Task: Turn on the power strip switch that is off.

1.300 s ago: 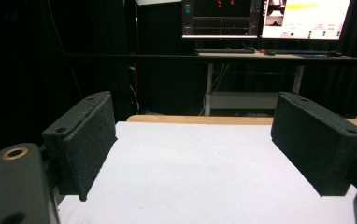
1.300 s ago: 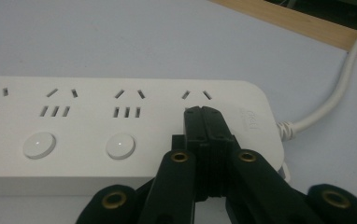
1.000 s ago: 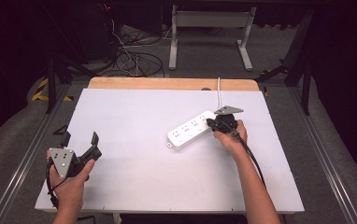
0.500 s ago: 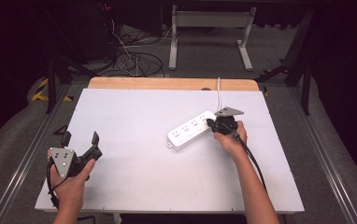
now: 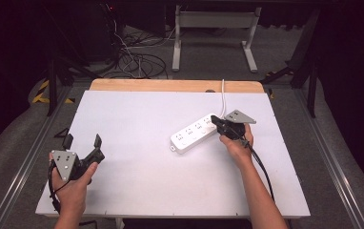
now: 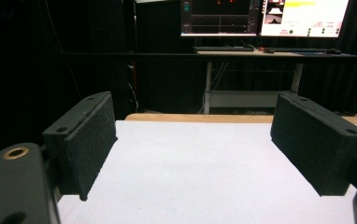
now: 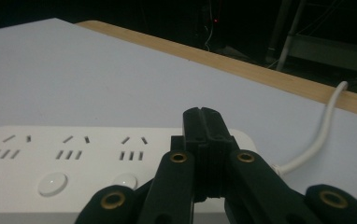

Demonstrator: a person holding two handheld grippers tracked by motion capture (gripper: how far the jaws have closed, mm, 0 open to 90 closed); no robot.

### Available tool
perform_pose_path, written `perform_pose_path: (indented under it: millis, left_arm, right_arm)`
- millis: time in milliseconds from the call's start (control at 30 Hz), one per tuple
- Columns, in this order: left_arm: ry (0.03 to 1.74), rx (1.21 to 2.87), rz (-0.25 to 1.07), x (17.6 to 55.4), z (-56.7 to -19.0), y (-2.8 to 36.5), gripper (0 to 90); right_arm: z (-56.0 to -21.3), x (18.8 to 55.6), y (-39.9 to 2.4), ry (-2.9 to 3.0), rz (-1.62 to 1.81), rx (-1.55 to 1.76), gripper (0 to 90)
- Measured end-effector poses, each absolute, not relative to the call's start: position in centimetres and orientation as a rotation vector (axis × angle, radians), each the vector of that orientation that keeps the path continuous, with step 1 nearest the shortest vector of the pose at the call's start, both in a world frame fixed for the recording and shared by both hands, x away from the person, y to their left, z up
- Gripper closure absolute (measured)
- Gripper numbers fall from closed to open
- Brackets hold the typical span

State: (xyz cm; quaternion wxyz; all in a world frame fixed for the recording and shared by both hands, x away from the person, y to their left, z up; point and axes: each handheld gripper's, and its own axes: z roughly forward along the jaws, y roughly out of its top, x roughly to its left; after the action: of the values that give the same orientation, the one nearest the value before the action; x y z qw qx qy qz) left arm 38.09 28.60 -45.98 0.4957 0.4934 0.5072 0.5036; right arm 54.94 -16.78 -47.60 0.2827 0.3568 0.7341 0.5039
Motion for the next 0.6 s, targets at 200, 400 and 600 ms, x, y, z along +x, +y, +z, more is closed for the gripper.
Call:
perform_pose_path:
  millis: [200, 400, 600]
  left_arm:
    - [1.227, 1.195, 1.219, 38.1, -46.0, 28.4, 15.1]
    - [1.229, 1.203, 1.22, 38.2, -46.0, 28.5, 15.1]
    - [1.229, 1.203, 1.219, 38.1, -46.0, 28.4, 15.1]
  right_arm:
    - [-47.8, 54.6, -17.6, 1.953, 1.352, 0.94, 90.0]
    - [-47.3, 54.0, -18.4, 1.912, 1.394, 0.906, 90.0]
    - [-46.2, 52.3, -20.0, 1.814, 1.479, 0.88, 90.0]
